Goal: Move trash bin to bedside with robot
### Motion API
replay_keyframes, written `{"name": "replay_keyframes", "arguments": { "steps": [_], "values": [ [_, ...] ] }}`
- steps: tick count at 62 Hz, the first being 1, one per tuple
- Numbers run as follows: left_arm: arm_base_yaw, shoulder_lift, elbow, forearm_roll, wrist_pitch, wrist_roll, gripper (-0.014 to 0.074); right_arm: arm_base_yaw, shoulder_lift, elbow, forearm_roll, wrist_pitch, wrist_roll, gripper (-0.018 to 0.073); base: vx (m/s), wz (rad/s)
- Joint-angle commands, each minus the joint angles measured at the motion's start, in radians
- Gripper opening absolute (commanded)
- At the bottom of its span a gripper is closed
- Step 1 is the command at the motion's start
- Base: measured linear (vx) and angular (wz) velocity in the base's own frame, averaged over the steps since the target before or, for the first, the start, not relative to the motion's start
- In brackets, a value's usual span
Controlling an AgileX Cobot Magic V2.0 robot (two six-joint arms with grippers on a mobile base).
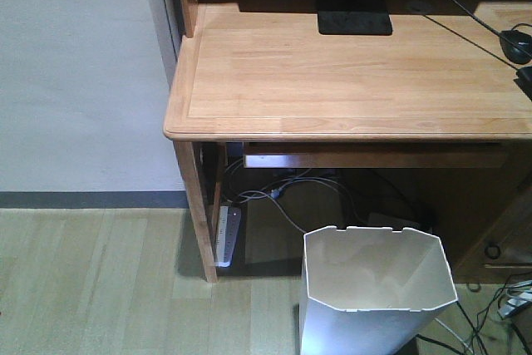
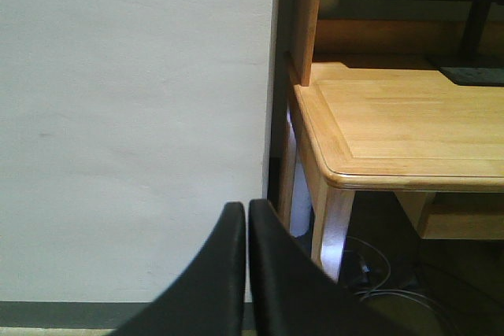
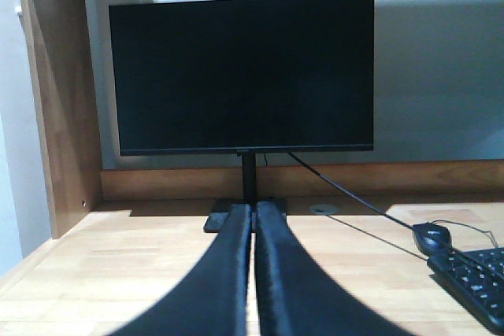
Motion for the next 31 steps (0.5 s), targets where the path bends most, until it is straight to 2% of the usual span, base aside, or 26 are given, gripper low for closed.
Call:
{"name": "replay_keyframes", "arguments": {
  "steps": [1,15,31],
  "values": [
    [-0.003,-0.010,0.029,-0.004,-0.070,-0.008,-0.0006,0.001,0.113,-0.116,-0.013,-0.008,-0.004,-0.0011,0.00,0.00],
    [-0.003,-0.010,0.029,-0.004,-0.070,-0.008,-0.0006,0.001,0.362,-0.266,0.007,0.062,0.005,-0.0011,0.00,0.00],
    [-0.003,-0.010,0.029,-0.004,-0.070,-0.008,-0.0006,0.001,0.501,-0.274,0.007,0.054,0.001,-0.0011,0.00,0.00]
  ]
}}
